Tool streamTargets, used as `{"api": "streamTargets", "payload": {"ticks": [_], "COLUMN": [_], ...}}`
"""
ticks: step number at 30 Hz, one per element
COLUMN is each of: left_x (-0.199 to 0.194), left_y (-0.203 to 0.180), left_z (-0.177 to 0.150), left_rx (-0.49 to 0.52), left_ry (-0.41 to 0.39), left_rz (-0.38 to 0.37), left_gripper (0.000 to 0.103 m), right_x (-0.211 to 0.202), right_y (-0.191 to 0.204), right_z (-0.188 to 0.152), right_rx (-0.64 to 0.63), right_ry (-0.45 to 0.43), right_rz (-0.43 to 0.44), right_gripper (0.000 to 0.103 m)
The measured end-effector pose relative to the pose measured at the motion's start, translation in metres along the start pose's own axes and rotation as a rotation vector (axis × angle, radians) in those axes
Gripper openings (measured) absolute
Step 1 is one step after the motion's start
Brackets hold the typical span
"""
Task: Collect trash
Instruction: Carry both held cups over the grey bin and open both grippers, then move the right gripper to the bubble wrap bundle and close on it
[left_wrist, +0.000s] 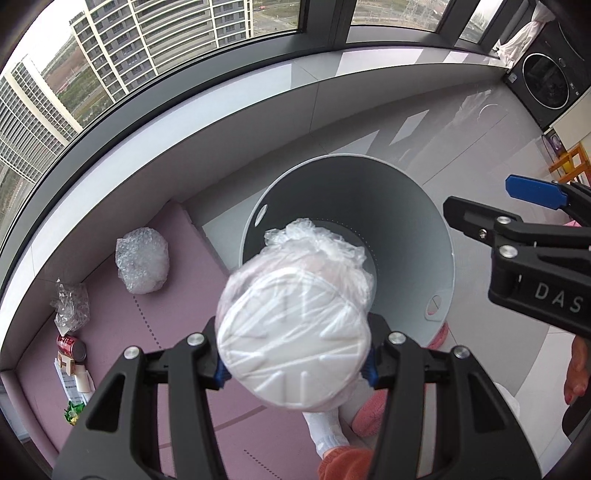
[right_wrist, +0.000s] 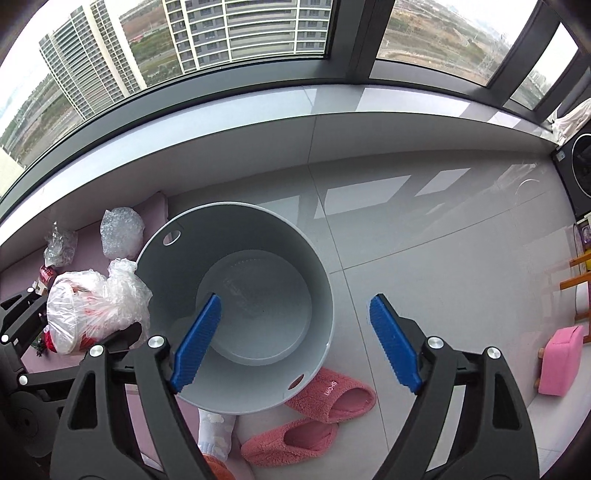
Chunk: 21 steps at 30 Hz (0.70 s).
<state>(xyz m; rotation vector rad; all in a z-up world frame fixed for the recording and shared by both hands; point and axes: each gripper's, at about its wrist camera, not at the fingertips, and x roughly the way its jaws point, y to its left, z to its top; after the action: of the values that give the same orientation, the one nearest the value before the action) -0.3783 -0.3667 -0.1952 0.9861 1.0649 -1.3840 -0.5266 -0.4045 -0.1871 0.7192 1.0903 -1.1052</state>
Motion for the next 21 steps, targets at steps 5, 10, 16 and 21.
{"api": "streamTargets", "payload": {"ticks": [5,10,16,21], "left_x": [0.01,0.001,-0.022,-0.04], "left_y": [-0.006,0.007,0.058,0.123], "left_z": [0.01,0.009,-0.007,-0.031], "left_rx": [-0.007,-0.039,-0.138,-0.258], "left_ry": [0.0,0.011,0.005,0.008], "left_rz": [-0.02,-0.004,0.073,0.152], "left_gripper": [0.076,0.077,0.077,0.077], "right_x": [-0.004,-0.007,-0.016,-0.019], "right_y": [-0.01,-0.002,0.039,0.109], "right_z": [0.007,0.017,0.038,0.052], "right_rx": [0.002,-0.03,-0.127,-0.24], "right_ry": [-0.003,-0.006,-0.033,-0.055], "right_rz": [-0.001,0.006,0.071,0.154], "right_gripper": [0.08,0.08,0.08,0.08]}}
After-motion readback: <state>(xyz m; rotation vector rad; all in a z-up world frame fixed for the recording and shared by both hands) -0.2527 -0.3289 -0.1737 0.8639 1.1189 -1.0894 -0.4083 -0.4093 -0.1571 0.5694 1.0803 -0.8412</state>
